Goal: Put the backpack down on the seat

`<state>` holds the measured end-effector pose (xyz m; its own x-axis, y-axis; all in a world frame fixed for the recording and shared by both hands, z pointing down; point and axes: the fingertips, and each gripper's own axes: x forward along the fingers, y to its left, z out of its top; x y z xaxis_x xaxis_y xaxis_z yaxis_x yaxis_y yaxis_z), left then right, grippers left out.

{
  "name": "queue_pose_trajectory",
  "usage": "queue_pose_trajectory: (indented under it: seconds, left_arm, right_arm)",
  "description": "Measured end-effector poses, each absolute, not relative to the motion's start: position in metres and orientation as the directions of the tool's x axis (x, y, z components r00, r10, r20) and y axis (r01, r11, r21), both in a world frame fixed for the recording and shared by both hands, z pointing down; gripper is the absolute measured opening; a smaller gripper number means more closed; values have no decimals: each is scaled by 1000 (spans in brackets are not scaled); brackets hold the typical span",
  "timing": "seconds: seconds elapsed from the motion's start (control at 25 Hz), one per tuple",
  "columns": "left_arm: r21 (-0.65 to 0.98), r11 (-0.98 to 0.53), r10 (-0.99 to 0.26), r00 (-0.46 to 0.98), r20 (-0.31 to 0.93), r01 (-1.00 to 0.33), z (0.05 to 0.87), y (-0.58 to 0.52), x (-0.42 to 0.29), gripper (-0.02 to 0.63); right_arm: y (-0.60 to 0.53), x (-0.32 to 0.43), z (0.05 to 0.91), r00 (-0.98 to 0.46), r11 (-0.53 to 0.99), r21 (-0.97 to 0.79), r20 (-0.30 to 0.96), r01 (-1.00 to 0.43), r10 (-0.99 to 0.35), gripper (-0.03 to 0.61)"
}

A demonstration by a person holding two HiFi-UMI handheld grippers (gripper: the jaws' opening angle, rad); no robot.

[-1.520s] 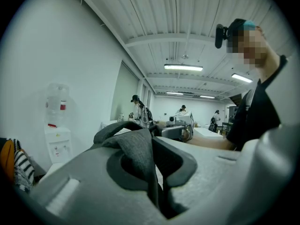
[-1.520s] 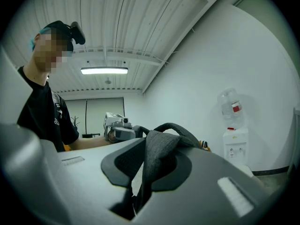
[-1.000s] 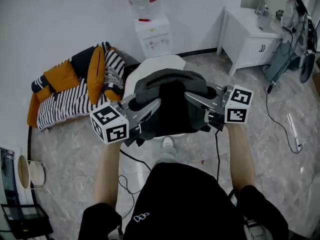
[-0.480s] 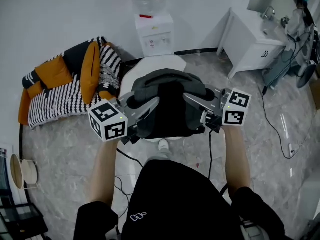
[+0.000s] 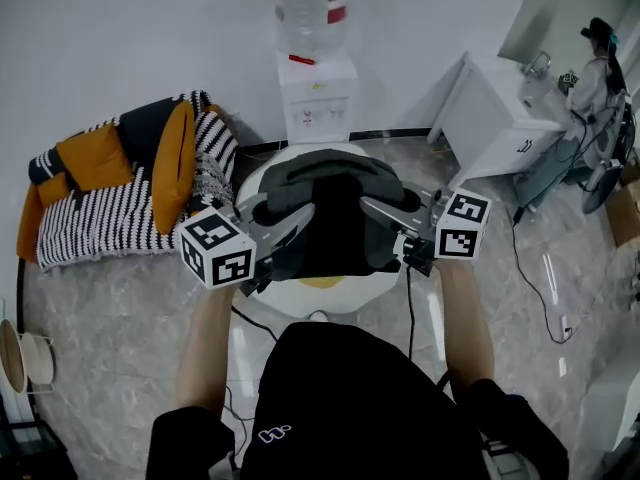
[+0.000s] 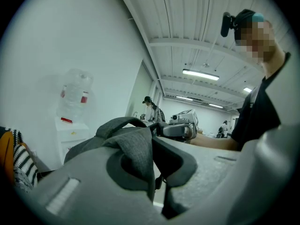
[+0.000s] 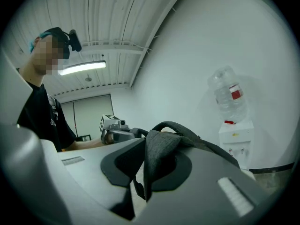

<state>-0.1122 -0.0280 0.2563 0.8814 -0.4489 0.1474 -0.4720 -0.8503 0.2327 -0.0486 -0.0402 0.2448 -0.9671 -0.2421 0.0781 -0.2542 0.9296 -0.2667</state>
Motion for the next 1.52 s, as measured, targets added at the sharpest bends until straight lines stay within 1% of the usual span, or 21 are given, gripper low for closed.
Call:
queue_pose_trajectory:
  seconds: [0.2,0.64,1.04,1.52]
  left_arm:
    - [247,-835,-472,871,138,-492,251,-94,-149,28]
    - [297,-801,-487,854,182,-520,273,-125,-162,28]
    - [364,-784,-451,864,224,-503,293,-134,-154,28]
    - [489,-725,-413,874,254,-485,347,-147,-131,29]
  right_arm:
    - [-103,-85,243,-961,917,-289,115,-275,-252,43]
    - [-132,-100,268,-951,883,-353,117,-308,-285,43]
    - [-141,-90,290,-946,852,-412,125,-322,-298,44]
    - [-155,-67,339,-924,780,-496,203,-381,-323,44]
